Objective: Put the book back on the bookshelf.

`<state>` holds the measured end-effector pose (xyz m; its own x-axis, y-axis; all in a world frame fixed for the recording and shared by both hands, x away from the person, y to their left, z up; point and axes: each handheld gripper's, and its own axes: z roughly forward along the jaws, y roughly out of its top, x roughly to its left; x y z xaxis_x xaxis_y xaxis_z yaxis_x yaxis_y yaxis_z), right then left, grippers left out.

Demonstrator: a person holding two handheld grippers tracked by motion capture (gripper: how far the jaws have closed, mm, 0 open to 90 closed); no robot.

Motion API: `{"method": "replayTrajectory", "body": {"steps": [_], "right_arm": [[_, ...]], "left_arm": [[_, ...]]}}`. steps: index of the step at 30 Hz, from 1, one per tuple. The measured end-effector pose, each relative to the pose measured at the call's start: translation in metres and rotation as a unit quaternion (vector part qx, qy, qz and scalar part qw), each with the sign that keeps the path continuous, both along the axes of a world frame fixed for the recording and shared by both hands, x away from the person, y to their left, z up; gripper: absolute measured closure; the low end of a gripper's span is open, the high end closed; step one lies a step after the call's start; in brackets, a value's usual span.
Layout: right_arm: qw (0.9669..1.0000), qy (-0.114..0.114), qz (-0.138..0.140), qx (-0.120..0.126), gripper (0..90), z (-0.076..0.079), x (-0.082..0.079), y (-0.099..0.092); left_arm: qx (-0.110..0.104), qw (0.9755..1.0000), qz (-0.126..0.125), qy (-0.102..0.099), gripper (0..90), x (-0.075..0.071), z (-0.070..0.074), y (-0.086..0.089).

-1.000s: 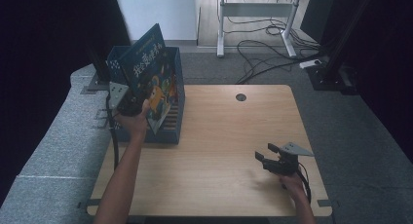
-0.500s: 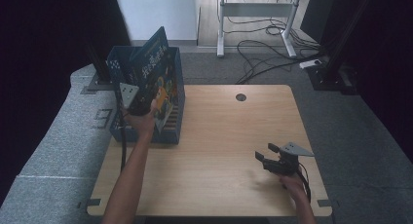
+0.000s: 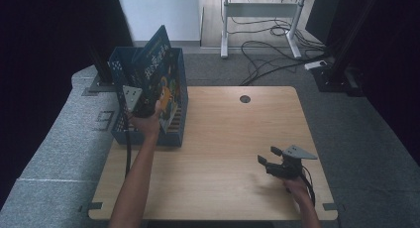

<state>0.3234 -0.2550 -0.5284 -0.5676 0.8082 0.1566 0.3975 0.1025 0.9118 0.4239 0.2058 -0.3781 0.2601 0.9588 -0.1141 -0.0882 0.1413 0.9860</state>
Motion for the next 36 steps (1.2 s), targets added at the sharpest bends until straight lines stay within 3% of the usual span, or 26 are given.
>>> {"method": "replayTrajectory", "body": {"steps": [4,13,19,31,36], "right_arm": [[1.0,0.001,0.001,-0.001,26.0,0.0,0.0,0.001],[1.0,0.001,-0.003,-0.001,25.9,-0.002,0.001,0.0],[1.0,0.003,-0.003,-0.004,25.9,-0.003,0.002,0.002],[1.0,0.003,-0.004,-0.005,26.0,-0.003,0.001,0.001],[1.0,0.003,-0.003,-0.005,26.0,-0.002,0.0,0.001]], "left_arm": [[-0.002,1.0,0.0,0.008,81.9,0.0,-0.003,0.002],[0.002,0.9997,0.023,0.005,81.9,0.003,-0.006,0.004],[0.016,0.9994,0.031,0.002,81.9,0.008,-0.011,-0.004],[-0.003,0.9993,0.037,-0.006,81.8,0.011,-0.012,-0.006],[0.001,0.9994,0.036,-0.003,81.8,0.014,-0.015,-0.009]]}}
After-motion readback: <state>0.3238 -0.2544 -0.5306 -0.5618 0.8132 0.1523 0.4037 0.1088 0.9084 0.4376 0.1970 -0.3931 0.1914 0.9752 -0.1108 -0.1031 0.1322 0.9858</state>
